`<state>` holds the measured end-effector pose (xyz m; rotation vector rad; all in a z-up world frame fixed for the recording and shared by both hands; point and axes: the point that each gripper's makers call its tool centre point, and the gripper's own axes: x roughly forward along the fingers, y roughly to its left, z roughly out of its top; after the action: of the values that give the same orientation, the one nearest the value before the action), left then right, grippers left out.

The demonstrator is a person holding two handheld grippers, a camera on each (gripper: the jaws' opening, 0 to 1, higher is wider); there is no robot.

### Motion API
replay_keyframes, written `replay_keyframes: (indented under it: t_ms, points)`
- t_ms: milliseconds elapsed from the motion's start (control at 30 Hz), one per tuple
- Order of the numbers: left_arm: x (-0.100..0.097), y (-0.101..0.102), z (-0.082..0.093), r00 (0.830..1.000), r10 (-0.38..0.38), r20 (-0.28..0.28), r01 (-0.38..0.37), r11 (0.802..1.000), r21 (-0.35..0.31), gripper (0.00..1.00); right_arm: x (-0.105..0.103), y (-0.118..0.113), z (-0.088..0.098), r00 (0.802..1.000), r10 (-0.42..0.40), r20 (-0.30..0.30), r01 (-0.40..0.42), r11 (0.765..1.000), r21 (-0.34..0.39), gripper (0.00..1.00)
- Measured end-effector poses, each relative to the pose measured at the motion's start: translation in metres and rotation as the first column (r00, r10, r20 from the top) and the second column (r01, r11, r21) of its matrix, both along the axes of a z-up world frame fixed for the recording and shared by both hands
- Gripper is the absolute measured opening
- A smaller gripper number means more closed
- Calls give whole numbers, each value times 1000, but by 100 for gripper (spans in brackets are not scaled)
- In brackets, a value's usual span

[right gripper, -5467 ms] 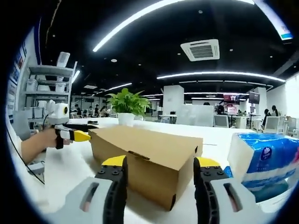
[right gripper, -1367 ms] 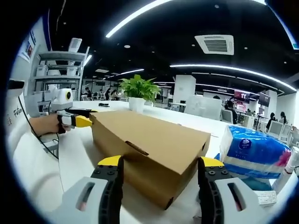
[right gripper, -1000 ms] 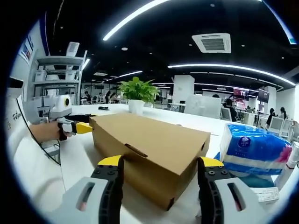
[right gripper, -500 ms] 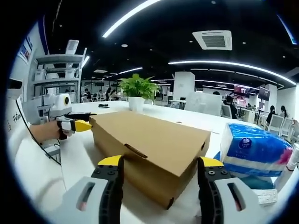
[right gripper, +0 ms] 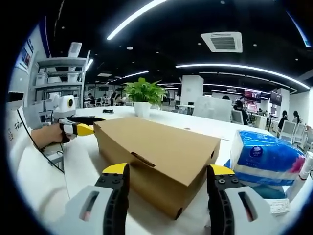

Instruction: Operate the shoe box by opening the lid, removing the specified soft item, and placing it in the target area until the item is outside and the box remains undamaged.

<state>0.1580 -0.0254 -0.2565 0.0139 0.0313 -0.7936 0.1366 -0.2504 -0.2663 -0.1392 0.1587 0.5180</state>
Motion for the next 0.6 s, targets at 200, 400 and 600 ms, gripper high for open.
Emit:
replay_keyframes:
  t_ms: [200, 400, 600]
  points:
    - [1, -4, 2, 1000, -7, 11, 7, 1000, 0, 66, 0, -1, 0, 1000, -1, -5, 1, 1000, -7, 65]
    - [7, -2, 2, 1000, -8, 10, 7, 1000, 28, 67, -2, 0, 4, 1000, 11, 1, -11, 1000, -21, 66]
    - [9, -2, 2, 1000, -1, 9, 1, 1000, 20, 67, -2, -2, 3, 1000, 14, 18, -14, 1000, -20, 65]
